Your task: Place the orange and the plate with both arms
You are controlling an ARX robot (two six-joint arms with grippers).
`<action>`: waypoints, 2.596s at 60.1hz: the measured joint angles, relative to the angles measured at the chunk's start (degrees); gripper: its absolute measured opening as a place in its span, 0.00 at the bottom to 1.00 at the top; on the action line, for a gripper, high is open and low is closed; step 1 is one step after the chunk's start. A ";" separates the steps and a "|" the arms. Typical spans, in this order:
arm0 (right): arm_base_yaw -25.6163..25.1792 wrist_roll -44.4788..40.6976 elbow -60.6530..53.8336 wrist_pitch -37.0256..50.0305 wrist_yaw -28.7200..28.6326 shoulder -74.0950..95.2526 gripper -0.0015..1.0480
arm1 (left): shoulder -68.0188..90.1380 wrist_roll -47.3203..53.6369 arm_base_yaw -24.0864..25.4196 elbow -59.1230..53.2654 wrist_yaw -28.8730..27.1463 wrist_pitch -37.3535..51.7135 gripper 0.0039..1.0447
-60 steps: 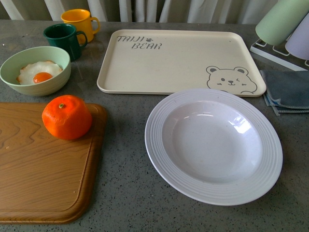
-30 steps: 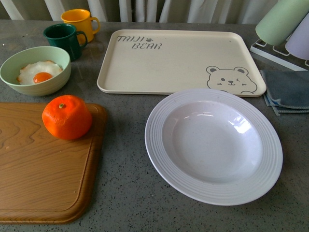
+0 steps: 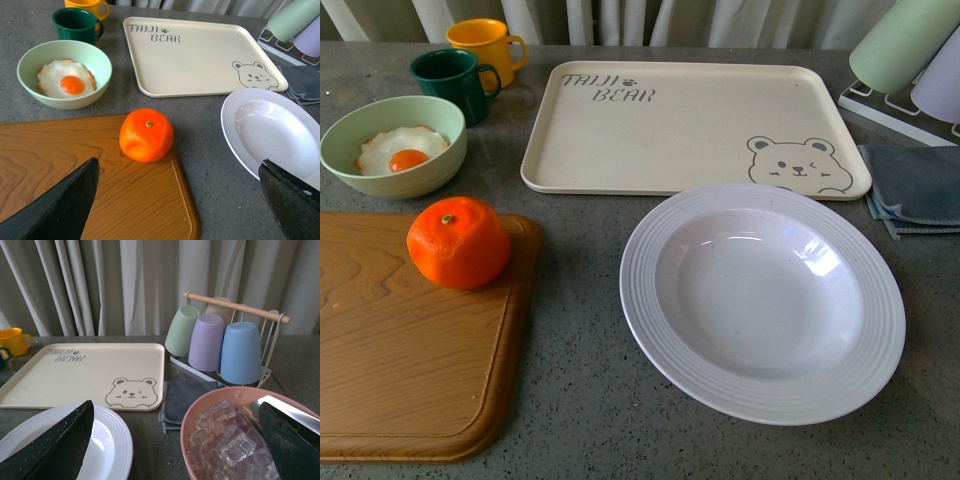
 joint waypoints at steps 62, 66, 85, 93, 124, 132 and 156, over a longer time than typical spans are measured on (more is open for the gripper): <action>0.00 0.00 0.00 0.00 0.00 0.00 0.91 | 51.80 6.34 -4.44 9.40 -0.55 31.58 0.92; 0.00 0.00 0.00 0.00 -0.02 0.00 0.91 | 52.63 6.69 -4.44 10.01 -0.90 31.80 0.92; 0.00 0.00 0.00 0.00 -0.02 0.00 0.91 | 57.09 7.76 -5.05 13.73 -2.32 32.13 0.92; 0.00 0.00 0.00 0.00 0.00 0.00 0.91 | 58.99 8.15 -5.14 15.34 -3.04 32.35 0.92; 0.00 0.00 0.00 0.00 0.00 0.00 0.91 | 64.74 8.57 -5.99 18.12 -5.27 33.66 0.92; 0.00 0.00 0.00 0.00 0.00 0.00 0.91 | 64.83 8.55 -5.99 18.12 -6.03 33.66 0.76; 0.00 0.00 0.00 0.00 0.00 0.00 0.91 | 61.11 7.67 -6.03 17.25 -4.55 34.01 0.52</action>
